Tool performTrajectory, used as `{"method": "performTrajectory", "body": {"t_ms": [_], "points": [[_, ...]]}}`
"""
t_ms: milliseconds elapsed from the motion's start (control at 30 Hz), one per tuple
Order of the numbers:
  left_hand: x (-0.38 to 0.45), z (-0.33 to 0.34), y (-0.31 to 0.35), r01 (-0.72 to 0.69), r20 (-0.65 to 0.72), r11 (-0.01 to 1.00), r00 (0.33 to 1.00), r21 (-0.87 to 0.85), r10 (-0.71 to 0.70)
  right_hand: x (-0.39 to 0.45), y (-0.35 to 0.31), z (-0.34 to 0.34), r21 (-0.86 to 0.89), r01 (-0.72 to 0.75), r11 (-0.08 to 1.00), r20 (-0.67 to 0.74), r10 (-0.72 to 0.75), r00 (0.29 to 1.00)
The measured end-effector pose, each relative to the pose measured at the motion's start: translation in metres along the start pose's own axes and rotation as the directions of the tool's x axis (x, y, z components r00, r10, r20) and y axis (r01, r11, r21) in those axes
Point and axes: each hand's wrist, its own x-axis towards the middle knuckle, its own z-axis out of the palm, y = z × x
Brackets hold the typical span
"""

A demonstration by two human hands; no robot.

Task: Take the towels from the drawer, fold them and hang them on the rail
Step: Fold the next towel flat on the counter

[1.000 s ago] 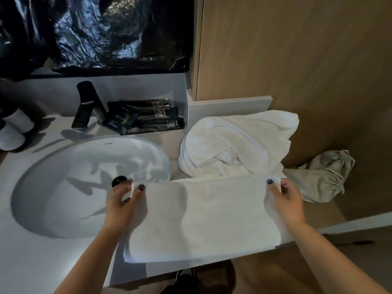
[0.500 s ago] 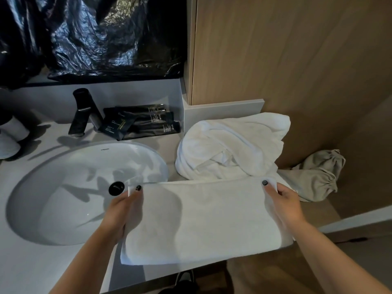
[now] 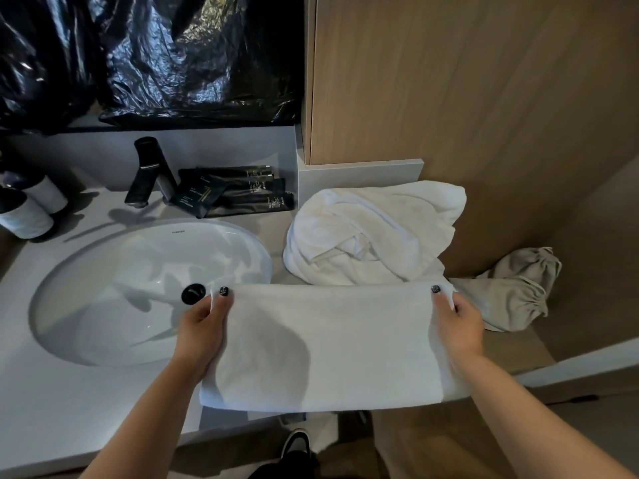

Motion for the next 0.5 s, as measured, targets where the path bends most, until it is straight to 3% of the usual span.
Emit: {"method": "performTrajectory", "body": {"t_ms": [200, 267, 333, 400, 467, 500], "points": [[0.022, 0.01, 0.0, 0.019, 0.014, 0.991, 1.0, 0.135, -0.022, 0.02, 0.003, 0.021, -0.234, -0.059, 0.97, -0.157, 0.022, 0.987], [0.027, 0.013, 0.004, 0.008, 0.017, 0.952, 1.0, 0.306, -0.013, 0.023, 0.005, 0.021, -0.3, -0.122, 0.946, -0.158, 0.076, 0.985], [0.027, 0.016, 0.009, -0.073, -0.007, 0.847, 0.996, 0.527, 0.09, 0.019, -0.002, 0.022, -0.399, -0.152, 0.905, -0.213, 0.07, 0.975], [0.015, 0.025, 0.013, -0.289, 0.029, 0.711, 0.935, 0.641, 0.354, 0.007, -0.009, 0.026, -0.538, 0.055, 0.841, -0.156, -0.164, 0.974], [-0.006, 0.044, 0.009, -0.561, 0.228, 0.513, 0.788, 0.65, 0.572, -0.012, -0.013, 0.038, -0.561, 0.426, 0.71, 0.104, -0.45, 0.887], [-0.016, 0.055, 0.002, -0.66, 0.349, 0.417, 0.714, 0.626, 0.607, -0.025, -0.012, 0.046, -0.525, 0.572, 0.63, 0.265, -0.518, 0.813]]}}
